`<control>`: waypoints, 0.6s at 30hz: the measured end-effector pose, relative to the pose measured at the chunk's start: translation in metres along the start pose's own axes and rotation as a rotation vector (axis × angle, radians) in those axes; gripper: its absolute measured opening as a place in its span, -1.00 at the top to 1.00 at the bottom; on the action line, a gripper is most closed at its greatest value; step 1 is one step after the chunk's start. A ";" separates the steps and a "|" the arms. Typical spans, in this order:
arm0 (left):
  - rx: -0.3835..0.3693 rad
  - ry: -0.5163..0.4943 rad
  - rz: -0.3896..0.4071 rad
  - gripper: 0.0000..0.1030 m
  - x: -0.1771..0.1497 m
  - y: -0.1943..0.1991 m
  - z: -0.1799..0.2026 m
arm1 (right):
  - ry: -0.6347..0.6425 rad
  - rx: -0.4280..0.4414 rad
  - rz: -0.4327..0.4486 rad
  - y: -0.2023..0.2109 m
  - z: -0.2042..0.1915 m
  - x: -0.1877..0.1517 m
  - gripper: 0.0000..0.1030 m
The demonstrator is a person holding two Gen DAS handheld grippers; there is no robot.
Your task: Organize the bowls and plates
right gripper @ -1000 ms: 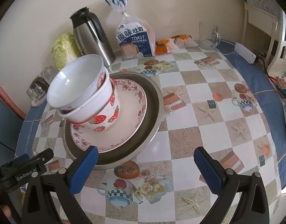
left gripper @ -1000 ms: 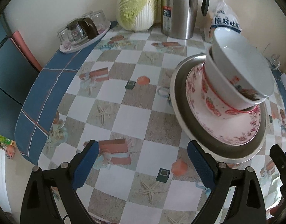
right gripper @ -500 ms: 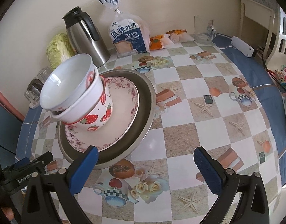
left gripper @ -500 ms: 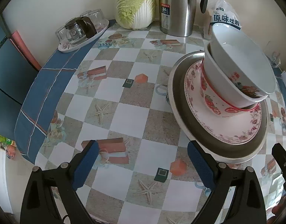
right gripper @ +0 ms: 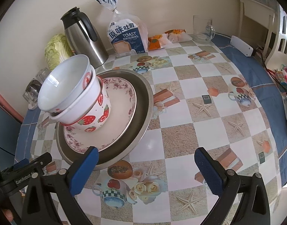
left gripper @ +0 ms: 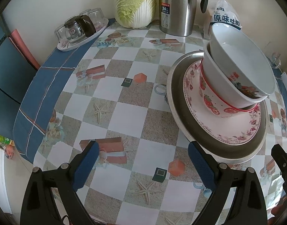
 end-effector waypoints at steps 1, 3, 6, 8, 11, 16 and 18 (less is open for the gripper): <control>0.000 0.001 0.000 -0.86 0.000 0.000 0.000 | 0.000 -0.002 0.000 0.000 0.000 0.000 -1.00; -0.002 0.003 -0.002 -0.86 0.000 0.000 0.000 | 0.001 -0.003 0.000 0.000 0.000 0.000 -1.00; -0.004 0.005 -0.006 -0.86 0.000 -0.001 0.000 | 0.002 -0.004 -0.002 0.000 0.000 0.000 -1.00; -0.005 0.008 -0.008 -0.86 -0.001 -0.001 0.001 | 0.002 -0.005 -0.003 0.000 0.000 0.000 -1.00; -0.006 0.010 -0.011 -0.86 -0.001 -0.002 0.001 | 0.002 -0.005 -0.004 0.000 0.000 0.000 -1.00; -0.007 0.012 -0.014 -0.86 -0.001 -0.002 0.000 | 0.003 -0.007 -0.007 -0.001 0.000 -0.001 -1.00; -0.008 0.012 -0.015 -0.86 -0.001 -0.002 0.000 | 0.004 -0.006 -0.009 -0.002 0.000 -0.002 -1.00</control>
Point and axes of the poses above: each gripper's, at about its wrist camera, not at the fingertips, and y roughly against the way its jaws point, z to its right, x to its top, the point moved 5 cm from there along -y, roughly the way its jaws point
